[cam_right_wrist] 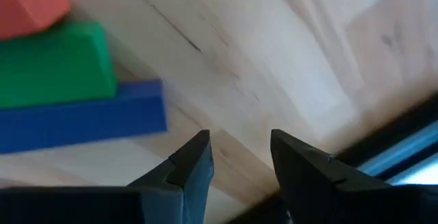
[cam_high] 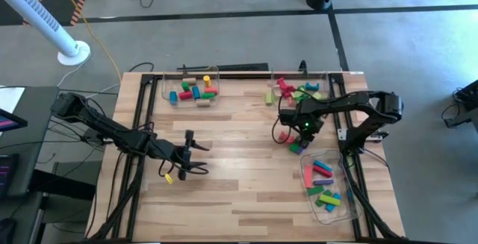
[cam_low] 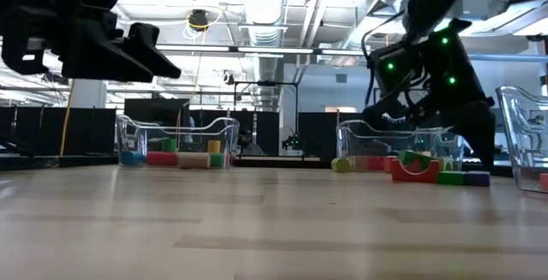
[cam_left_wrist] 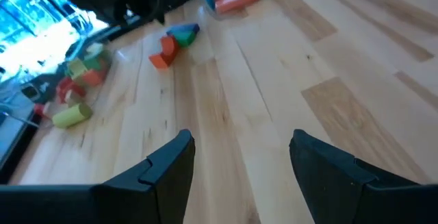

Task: Sort blocks by size
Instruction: Put the green rectangular block into the bottom transparent bin

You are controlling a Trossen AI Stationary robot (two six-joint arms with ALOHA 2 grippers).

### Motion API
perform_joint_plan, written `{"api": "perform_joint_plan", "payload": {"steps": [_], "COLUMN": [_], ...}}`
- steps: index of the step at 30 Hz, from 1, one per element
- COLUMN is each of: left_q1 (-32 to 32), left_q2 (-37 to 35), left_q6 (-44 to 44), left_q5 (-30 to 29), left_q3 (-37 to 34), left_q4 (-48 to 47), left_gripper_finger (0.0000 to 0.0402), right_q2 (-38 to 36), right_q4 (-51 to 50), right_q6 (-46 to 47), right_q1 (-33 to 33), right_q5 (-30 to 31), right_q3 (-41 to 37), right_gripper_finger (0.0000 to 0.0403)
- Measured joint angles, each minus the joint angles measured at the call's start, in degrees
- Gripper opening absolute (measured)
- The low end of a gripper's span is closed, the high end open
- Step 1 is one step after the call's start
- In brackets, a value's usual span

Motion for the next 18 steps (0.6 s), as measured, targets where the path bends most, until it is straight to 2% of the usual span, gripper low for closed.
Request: {"api": "perform_joint_plan", "payload": {"steps": [6, 8, 10, 14, 16, 18], "left_q1": [0.02, 0.02, 0.02, 0.02, 0.11, 0.4], "left_q2": [0.0, 0.0, -0.02, 0.0, 0.0, 0.0], "left_q6": [1.15, 1.36, 1.46, 1.95, 2.0, 2.0], "left_q5": [0.11, 0.11, 0.11, 0.11, 0.14, 0.5], "left_q3": [0.0, 0.0, 0.02, 0.02, 0.02, 0.02], "left_q4": [3.39, 4.29, 4.58, 4.57, 4.25, 4.31], "left_gripper_finger": [0.0229, 0.0229, 0.0229, 0.0229, 0.0229, 0.0229], "right_q2": [-0.03, -0.03, -0.04, -0.26, -0.2, -1.04], "right_q4": [6.05, 8.33, 13.87, 30.62, 32.88, 29.62], "right_q6": [-0.02, -0.02, -0.16, -2.4, -2.68, -2.78], "right_q1": [-1.12, -1.56, -1.84, -0.51, 0.41, 0.66], "right_q5": [-1.86, -4.18, -10.38, -26.9, -26.9, -25.14], "right_q3": [-1.96, -2.43, -3.29, -3.77, -1.74, -0.6], "right_gripper_finger": [0.0179, 0.0179, 0.0179, 0.0179, 0.0179, 0.0179]}}
